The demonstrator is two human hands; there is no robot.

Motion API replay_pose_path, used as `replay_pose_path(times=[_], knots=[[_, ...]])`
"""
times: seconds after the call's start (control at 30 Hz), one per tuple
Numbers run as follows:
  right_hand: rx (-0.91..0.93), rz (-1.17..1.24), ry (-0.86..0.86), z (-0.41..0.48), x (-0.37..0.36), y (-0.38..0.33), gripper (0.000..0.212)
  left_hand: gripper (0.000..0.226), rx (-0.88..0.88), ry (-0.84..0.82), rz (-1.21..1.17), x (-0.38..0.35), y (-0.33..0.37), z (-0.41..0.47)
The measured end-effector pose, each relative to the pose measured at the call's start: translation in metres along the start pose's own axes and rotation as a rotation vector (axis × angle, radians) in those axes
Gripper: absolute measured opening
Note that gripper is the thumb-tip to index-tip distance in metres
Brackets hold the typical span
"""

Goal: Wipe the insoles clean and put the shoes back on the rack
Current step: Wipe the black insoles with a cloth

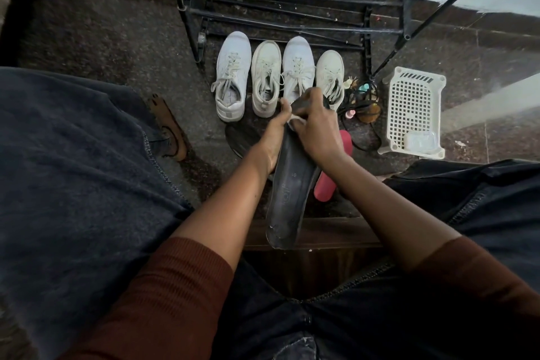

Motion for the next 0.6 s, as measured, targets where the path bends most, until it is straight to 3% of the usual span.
replay_pose_path(times=[0.1, 0.23, 0.43, 0.6], knots=[[-0.034, -0.042, 0.071, 0.022, 0.006, 0.005, 0.03, 0.053, 0.056, -0.058, -0.011, -0.004, 0.003, -0.004], [-0.15, -0.06, 0.18, 0.037, 0.014, 0.014, 0.028, 0.054, 0.071, -0.017, -0.056, -0.005, 0.006, -0.008], [0.021, -0.092, -0.077, -0.007, 0.001, 0.003, 0.031, 0.061, 0.035, 0.065, -0.008, 0.005, 0.004, -0.008], [0.014, -0.091, -0.097, -0.012, 0.002, 0.005, 0.033, 0.054, 0.017, 0.055, -0.051, 0.003, 0.003, -0.008]])
Point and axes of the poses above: each hand's wrist, its own z-axis towards the middle knuckle, its own x-axis out of the back of the hand, y = z × x, the point moved 3 cm from there along z, towards the middle knuckle, and after that the axes turned 4 degrees about -x, right-handed, at the moved point
